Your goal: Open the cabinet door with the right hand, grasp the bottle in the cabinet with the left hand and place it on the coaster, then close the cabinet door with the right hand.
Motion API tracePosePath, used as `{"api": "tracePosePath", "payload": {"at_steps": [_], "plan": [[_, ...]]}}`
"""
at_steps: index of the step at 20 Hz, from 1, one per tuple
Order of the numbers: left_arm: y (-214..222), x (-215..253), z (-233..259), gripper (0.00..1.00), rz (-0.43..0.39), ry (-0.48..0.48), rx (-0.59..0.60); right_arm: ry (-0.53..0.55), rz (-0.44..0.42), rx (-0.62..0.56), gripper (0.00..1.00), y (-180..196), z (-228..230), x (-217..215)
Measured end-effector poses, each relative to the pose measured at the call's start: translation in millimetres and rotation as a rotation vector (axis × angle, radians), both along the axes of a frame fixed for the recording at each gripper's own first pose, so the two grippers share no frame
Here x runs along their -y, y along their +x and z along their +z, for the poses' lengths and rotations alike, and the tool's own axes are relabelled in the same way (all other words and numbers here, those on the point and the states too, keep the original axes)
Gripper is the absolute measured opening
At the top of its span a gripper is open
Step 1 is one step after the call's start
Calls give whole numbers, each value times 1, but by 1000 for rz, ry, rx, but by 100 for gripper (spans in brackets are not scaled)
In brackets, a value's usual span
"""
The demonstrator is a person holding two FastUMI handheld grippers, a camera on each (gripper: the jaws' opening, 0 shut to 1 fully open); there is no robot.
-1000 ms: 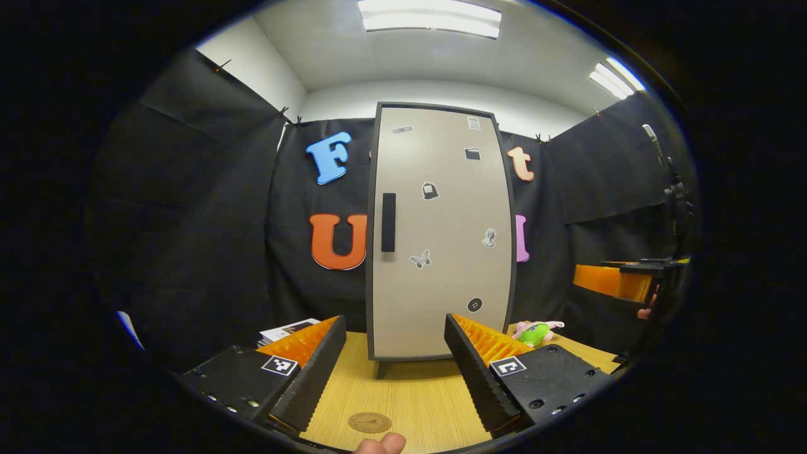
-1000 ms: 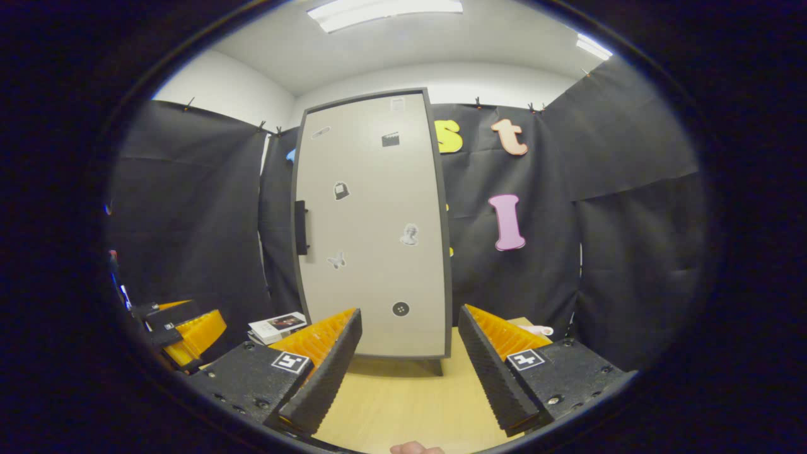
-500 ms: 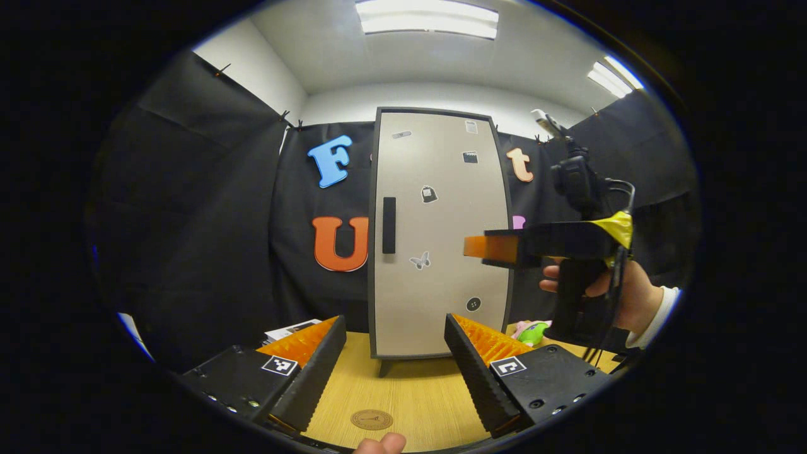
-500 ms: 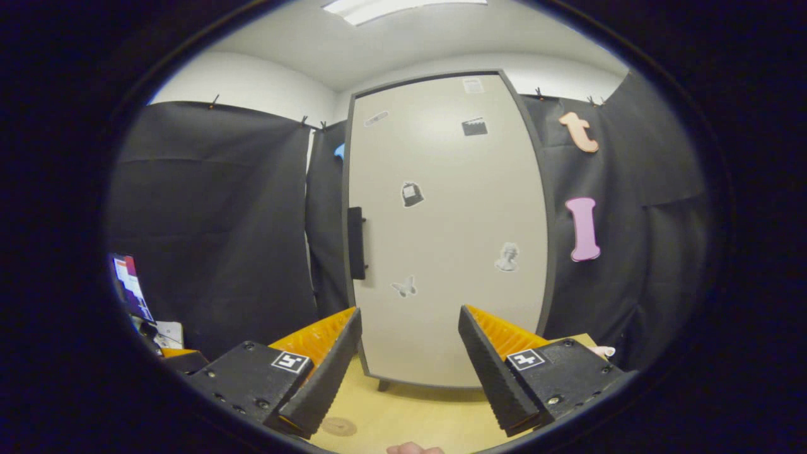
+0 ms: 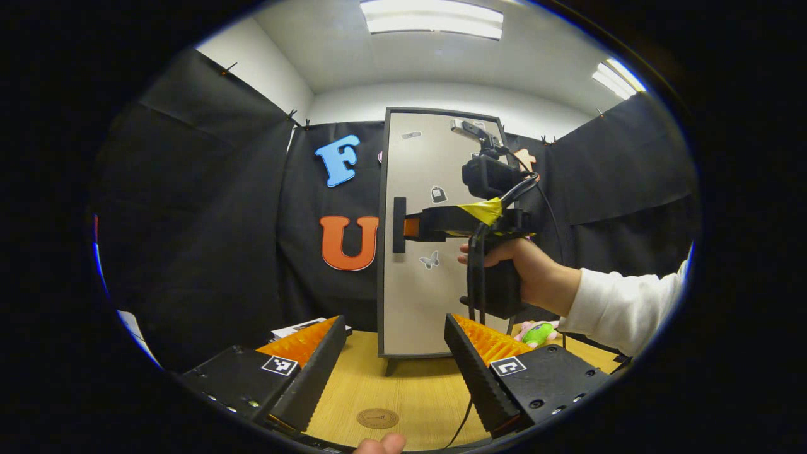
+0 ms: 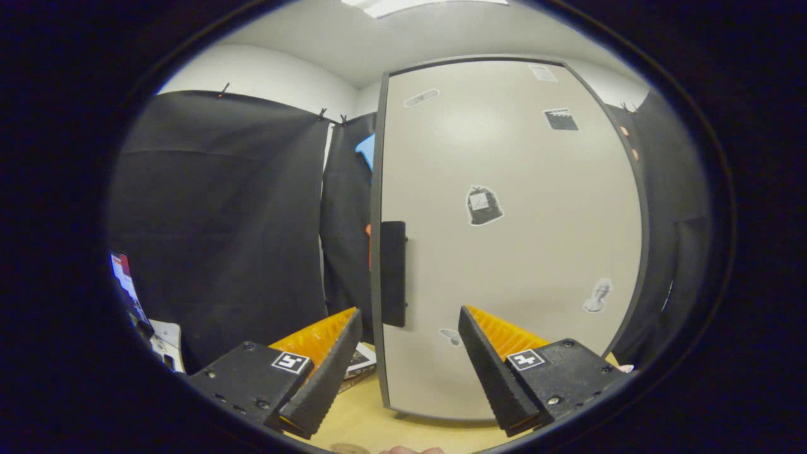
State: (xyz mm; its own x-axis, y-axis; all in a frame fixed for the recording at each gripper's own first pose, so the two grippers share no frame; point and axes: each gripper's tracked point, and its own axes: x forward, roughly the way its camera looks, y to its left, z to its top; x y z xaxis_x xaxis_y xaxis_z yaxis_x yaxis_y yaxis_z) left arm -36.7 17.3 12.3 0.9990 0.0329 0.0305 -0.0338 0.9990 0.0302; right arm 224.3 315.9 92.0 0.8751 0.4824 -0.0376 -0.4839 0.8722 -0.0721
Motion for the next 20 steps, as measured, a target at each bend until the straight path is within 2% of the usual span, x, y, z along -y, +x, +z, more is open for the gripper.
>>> {"api": "tracePosePath", "payload": {"at_steps": [3,4,6,9,11,12,13,14,15,16,17,18,20], "plan": [[0,-11,0,95,26,18,6,-3,1,-47,99,30,-6,-24],[-1,-15,0,95,31,21,9,-9,-5,-51,94,40,-7,-30],[-3,-19,3,95,43,22,18,-36,-24,-45,95,54,-9,-36],[-5,-29,3,95,64,27,14,-62,-41,-20,89,67,-7,-45],[-4,-33,1,95,74,24,5,-65,-43,-8,75,68,-5,-50],[-3,-33,2,95,75,20,5,-71,-62,5,62,71,-4,-49],[-3,-34,3,95,75,17,7,-73,-74,12,55,73,-4,-47],[-2,-35,5,95,75,17,11,-62,-72,7,43,75,-6,-51],[-3,-36,4,95,76,20,14,-51,-72,8,43,73,-4,-49],[-3,-36,4,95,77,22,14,-48,-81,10,36,73,-4,-48],[-3,-36,3,95,76,22,12,-43,-76,13,38,73,-3,-47],[-2,-36,2,95,75,20,10,-47,-70,17,32,73,-4,-48],[-2,-37,1,95,78,18,6,-65,-72,21,29,71,-5,-47]]}}
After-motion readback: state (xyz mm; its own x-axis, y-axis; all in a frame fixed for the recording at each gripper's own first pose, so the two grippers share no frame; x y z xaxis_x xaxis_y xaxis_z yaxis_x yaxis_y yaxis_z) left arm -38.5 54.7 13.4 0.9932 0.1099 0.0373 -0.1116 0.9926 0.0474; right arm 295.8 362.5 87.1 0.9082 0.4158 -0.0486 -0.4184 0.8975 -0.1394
